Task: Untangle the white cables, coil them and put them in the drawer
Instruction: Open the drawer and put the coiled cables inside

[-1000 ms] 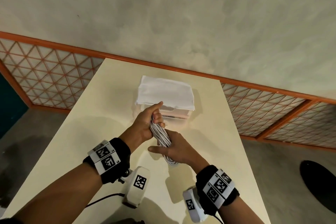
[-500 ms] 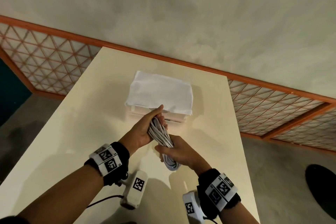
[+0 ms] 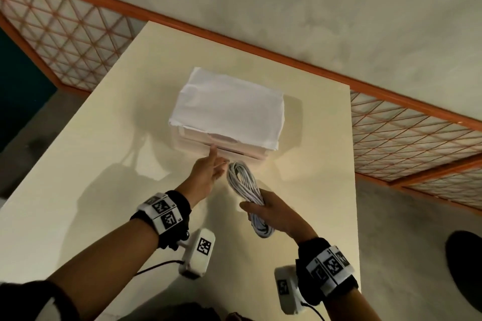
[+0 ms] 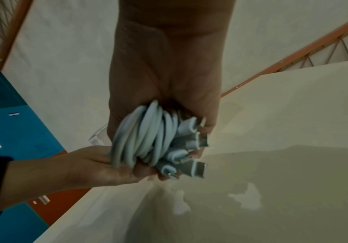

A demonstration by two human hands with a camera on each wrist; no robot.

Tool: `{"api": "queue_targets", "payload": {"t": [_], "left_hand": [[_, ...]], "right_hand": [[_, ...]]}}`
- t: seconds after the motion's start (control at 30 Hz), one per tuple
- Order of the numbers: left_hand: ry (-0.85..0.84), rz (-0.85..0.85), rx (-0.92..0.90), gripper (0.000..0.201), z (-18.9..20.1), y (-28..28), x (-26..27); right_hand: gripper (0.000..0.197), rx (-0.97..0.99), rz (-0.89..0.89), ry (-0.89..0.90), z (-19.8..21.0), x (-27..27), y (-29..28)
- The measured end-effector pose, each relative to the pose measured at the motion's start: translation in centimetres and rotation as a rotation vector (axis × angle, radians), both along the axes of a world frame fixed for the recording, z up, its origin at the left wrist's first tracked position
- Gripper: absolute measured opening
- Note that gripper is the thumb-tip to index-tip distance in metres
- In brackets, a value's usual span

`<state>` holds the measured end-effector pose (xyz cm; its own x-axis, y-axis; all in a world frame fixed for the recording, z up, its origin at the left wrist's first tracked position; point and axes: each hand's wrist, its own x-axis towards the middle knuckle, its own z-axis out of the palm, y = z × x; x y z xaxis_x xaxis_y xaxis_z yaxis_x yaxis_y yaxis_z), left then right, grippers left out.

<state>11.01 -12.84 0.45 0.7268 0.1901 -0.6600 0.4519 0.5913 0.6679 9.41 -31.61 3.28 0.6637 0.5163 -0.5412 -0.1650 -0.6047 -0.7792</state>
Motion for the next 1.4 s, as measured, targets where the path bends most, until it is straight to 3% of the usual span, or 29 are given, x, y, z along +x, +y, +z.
{"api": "queue_targets", "payload": {"t": [0.13,0.33,0.53,0.77,0.9,1.07,1.2,1.4], "left_hand": [[-0.034,0.043,-0.022,0.032,-0.8,0.0,0.3],[-0.028,0.048,-0.017,0.032,-1.0,0.5,-0.8],[-0.039,-0.119,-0.001,0.033,-0.6,1.0,-4.5],[-0.002,-0.215,0.008,0.034,0.4,1.7,-7.7],[-0.013,-0.238,0.076,0.034,0.7,1.9,-8.8],[-0.02,-0.264,0.094,0.037,0.3,1.7,-9.1],[-0.027,-0.271,0.078,0.038,-0.1,1.7,-9.2],[-0.034,-0.258,0.055,0.034,-0.1,1.6,-9.2]], "right_hand": [[0.019,-0.018,-0.013,-0.007,-0.2,-0.3,-0.7],[0.024,-0.052,-0.001,-0.035,0.4,-1.4,-1.8],[0.031,-0.047,0.101,-0.087,3.2,-1.4,-0.9],[0.016,-0.084,0.185,-0.161,5.9,1.4,4.0],[0.048,-0.183,0.36,-0.271,5.7,3.1,7.8],[0.069,-0.369,0.524,-0.259,2.5,5.5,9.5],[0.05,-0.414,0.433,-0.186,1.4,5.3,9.9],[0.041,-0.277,0.089,-0.046,-0.7,5.0,9.2]]}}
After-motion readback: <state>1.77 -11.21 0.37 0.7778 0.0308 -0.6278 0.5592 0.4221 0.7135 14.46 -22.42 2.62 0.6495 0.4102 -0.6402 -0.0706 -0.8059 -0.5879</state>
